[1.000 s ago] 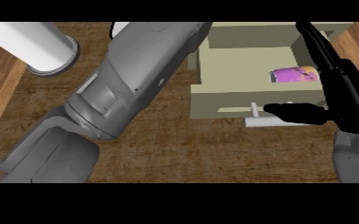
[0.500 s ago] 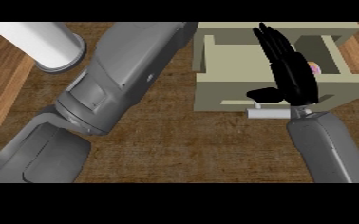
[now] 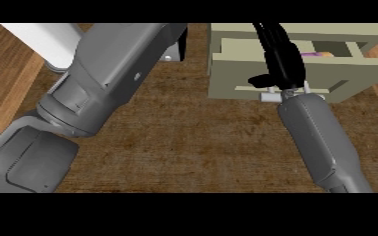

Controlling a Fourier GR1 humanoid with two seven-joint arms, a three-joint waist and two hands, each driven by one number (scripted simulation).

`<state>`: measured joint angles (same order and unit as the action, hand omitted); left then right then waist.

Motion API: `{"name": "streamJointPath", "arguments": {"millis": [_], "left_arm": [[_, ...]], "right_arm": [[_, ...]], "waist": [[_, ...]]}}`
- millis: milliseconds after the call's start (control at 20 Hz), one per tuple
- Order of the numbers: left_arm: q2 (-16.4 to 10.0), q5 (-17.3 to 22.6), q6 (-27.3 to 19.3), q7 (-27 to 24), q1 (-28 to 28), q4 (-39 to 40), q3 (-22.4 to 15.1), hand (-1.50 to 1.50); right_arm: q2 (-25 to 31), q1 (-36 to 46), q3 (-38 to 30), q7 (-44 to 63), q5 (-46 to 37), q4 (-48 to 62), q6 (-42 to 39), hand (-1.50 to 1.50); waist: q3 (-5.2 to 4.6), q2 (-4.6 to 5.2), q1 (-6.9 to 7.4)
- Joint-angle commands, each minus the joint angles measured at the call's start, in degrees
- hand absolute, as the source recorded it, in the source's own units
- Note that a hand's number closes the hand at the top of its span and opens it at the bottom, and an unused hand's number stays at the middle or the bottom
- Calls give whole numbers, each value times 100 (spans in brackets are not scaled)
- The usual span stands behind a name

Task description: Pick up the can, place it into the drawer and close the drawer

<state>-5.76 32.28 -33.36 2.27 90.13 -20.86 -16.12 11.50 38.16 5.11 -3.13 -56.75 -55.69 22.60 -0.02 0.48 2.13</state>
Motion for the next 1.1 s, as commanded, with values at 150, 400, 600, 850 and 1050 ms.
{"name": "streamJointPath", "arguments": {"millis": [150, 400, 600, 850, 1050], "left_arm": [[-432, -98, 260, 483, -318, -534, -84, -150], [-434, -180, 211, 581, -784, -1046, -192, -150], [-825, -194, 326, 823, -813, -1361, -168, -150], [-856, -269, 333, 894, -1209, -1798, -290, -150], [-1077, -276, 340, 1100, -1288, -2157, -272, -150]], "right_arm": [[-113, 1102, -452, 91, -343, 1602, 1007, -150], [-136, 1786, -601, 50, -484, 2491, 1370, -150], [-121, 2169, -758, -12, -489, 2954, 1707, -150], [104, 2676, -880, -110, -501, 3379, 1644, -150], [-58, 2981, -1016, -143, -364, 3525, 1654, -150]], "waist": [[5, -16, 210], [5, 1, 283], [7, 29, 373], [6, 51, 430], [8, 50, 446]]}}
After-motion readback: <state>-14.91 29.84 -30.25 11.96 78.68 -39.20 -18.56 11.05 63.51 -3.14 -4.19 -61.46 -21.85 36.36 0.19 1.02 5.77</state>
